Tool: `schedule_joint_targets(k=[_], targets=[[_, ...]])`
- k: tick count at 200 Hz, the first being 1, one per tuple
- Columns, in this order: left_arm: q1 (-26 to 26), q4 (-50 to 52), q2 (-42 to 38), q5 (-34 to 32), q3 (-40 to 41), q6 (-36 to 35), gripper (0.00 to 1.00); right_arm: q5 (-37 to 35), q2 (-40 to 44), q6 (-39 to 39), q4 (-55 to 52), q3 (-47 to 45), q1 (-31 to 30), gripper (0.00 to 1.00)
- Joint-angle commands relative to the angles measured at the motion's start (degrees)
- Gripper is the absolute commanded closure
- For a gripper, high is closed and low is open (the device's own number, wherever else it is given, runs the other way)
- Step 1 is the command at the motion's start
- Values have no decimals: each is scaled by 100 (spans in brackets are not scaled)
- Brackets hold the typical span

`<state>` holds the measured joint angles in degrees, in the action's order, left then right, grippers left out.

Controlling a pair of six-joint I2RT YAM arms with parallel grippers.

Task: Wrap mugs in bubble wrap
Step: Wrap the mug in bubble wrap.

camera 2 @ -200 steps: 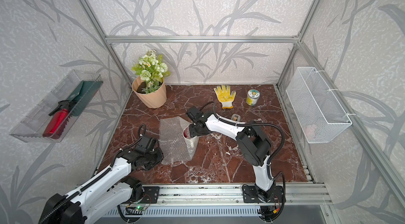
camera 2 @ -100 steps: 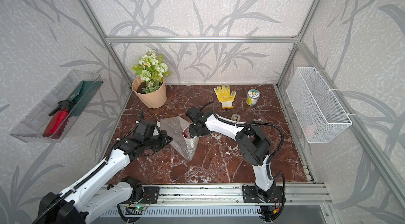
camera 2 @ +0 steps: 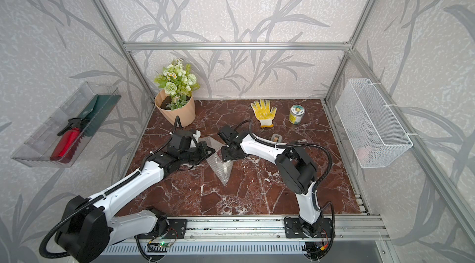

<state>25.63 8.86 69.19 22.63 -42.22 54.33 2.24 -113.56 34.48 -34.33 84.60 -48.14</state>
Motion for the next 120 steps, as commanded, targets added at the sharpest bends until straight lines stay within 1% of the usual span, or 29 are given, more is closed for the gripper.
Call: schedule_joint_targets(k=[1, 34, 120], targets=[[43, -490, 175, -46, -189, 111, 100, 74, -281, 58, -213, -83, -64, 38], [49, -970, 489, -82, -121, 228, 100, 170, -296, 103, -127, -136, -63, 38], [118, -1677, 1048, -122, 388, 447, 100, 377, -118, 170, 4, -172, -59, 38]])
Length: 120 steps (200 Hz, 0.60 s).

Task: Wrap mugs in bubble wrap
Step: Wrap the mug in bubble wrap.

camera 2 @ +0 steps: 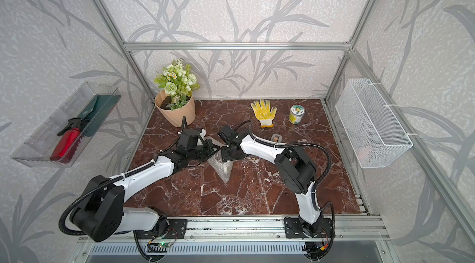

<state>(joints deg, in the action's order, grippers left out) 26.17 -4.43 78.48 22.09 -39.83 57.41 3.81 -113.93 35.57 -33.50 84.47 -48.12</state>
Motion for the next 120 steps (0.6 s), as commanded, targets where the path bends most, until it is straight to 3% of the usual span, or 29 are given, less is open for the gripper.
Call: schedule_joint_targets(k=[1, 120], targets=[[63, -348, 122, -70, 155, 139, 100, 218, -79, 62, -74, -159, -59, 38], [306, -344, 577, -284, 283, 37, 100, 176, 824, 37, 279, -361, -35, 37]])
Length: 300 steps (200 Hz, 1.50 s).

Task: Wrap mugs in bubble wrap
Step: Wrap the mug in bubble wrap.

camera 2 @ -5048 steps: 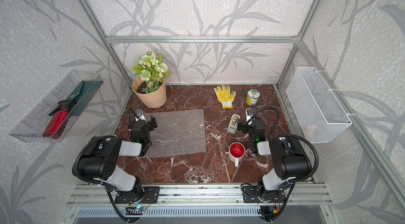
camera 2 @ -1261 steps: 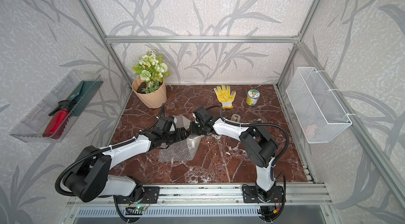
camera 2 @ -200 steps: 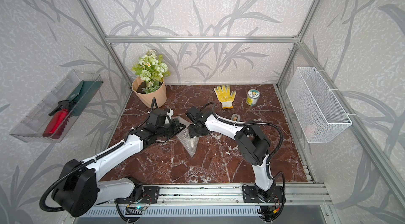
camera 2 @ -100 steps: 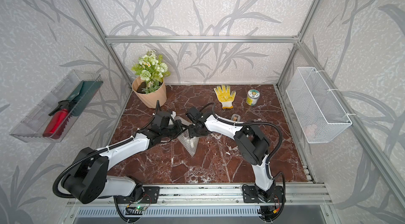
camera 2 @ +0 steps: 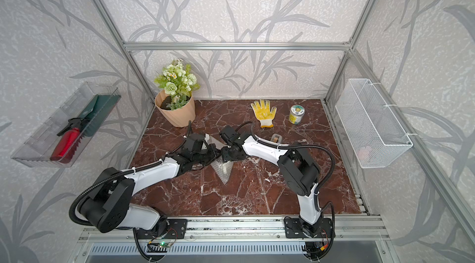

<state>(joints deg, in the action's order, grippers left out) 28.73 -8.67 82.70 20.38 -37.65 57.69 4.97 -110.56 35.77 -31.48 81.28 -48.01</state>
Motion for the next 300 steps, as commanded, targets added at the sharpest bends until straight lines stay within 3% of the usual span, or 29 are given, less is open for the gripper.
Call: schedule_joint_targets(k=[1, 47, 128, 194, 272, 300], targets=[[52, 82, 162, -113, 60, 7, 100, 49, 489, 18, 75, -37, -44, 37], [52, 128, 298, -113, -18, -30, 100, -436, 827, -131, -139, -156, -16, 36], [55, 304, 521, -95, -243, -64, 100, -260, 814, -115, -38, -497, 20, 16], [58, 302, 596, -87, -234, -64, 100, 124, 449, 17, 352, -479, 42, 15], [38, 540, 454, -108, -438, -143, 100, -19, 50, 252, 297, -655, 121, 16], [-64, 983, 244, -256, -739, -371, 83, -4, 27, 282, 317, -726, 154, 17]])
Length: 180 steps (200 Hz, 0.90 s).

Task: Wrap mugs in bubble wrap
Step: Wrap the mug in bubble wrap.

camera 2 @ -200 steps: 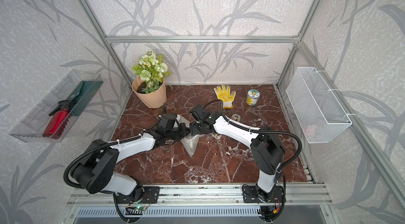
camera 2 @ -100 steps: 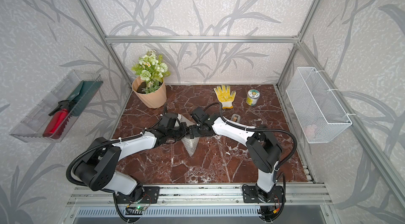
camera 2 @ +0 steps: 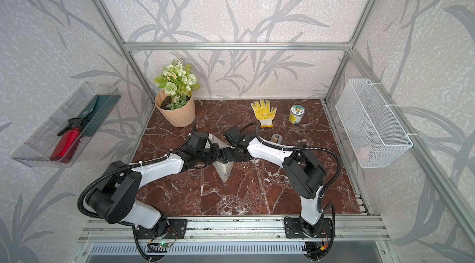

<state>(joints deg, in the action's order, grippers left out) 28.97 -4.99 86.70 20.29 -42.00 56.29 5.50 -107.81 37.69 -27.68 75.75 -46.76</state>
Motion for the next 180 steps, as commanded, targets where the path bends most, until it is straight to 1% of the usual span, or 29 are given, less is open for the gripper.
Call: schedule_joint_targets(k=[1, 37, 55, 68, 88, 102, 114, 130, 152, 180], targets=[[-99, 641, -172, -255, -320, -241, 82, -61, -249, 89, -63, -169, 28, 17], [-433, 1275, -629, -467, -612, -552, 65, -108, -319, 89, -129, -139, 27, 17], [-595, 1560, -940, -715, -576, -674, 61, -109, -328, 76, -135, -132, 27, 17], [-725, 1670, -1227, -987, -396, -724, 57, -100, -337, 63, -138, -118, 28, 17], [-1208, 1898, -1653, -1192, -50, -791, 50, -68, -328, 68, -148, -102, 27, 17], [-1695, 1832, -1791, -1054, 214, -849, 45, -66, -319, 63, -151, -94, 27, 17], [-2063, 1688, -1749, -821, 342, -927, 44, -57, -312, 52, -162, -72, 32, 17], [-2360, 1477, -1520, -648, 368, -1062, 44, -31, -323, 36, -177, -38, 27, 17], [-2633, 963, -1039, -397, 334, -1155, 44, -25, -339, 11, -220, 18, 27, 17], [-2871, 173, -354, 67, 210, -1072, 44, -20, -344, -15, -224, 44, 27, 17]])
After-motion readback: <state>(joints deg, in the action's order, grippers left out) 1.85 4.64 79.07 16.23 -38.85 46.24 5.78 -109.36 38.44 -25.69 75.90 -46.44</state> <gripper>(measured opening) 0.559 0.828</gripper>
